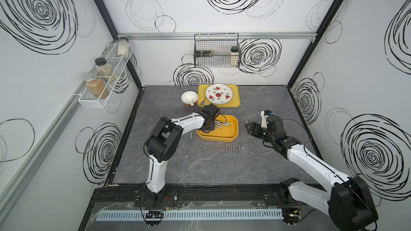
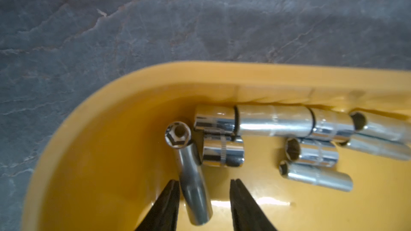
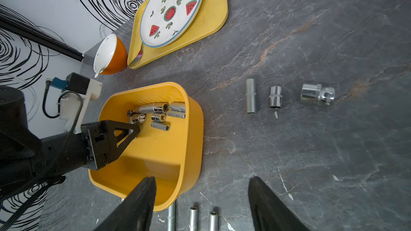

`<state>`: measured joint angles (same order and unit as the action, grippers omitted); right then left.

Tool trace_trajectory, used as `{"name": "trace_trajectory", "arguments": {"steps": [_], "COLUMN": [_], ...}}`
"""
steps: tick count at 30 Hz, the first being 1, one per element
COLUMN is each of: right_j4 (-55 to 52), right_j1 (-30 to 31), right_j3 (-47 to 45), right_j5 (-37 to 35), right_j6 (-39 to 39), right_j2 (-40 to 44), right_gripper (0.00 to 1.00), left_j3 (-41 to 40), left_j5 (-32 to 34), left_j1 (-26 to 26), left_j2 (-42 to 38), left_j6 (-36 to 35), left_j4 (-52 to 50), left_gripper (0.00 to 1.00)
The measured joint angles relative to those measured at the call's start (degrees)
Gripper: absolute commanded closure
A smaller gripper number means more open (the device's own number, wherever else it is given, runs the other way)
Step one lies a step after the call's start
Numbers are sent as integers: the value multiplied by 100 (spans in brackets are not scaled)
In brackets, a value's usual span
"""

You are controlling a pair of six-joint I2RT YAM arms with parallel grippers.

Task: Take out the socket from the storage box
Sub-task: Pick up the socket head from the storage box.

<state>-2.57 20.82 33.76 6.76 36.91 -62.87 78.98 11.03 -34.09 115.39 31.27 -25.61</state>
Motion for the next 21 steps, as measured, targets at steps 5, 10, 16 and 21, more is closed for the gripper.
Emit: {"name": "trace_trajectory", "arguments": {"steps": [5,10,16,21], "right_j4": [2,0,0,-2], "right_j1": [0,0,0,0], "right_j3": [0,0,0,2], "right_j5": [0,4,15,15], "right_j6": [0,0,0,0], "right_j2": [-4,-68,-94,-96], "right_gripper": [29,29,29,29], "left_j3": [87,48,-24,-24], "left_j5": [103,212,192,201], "left_j1": [-2,42,129,136], "left_j2": [2,2,122,203], "left_j6": [4,48,118,162], "left_j4": [-22,-48,-37,50], "left_gripper": [53,53,58,71]}}
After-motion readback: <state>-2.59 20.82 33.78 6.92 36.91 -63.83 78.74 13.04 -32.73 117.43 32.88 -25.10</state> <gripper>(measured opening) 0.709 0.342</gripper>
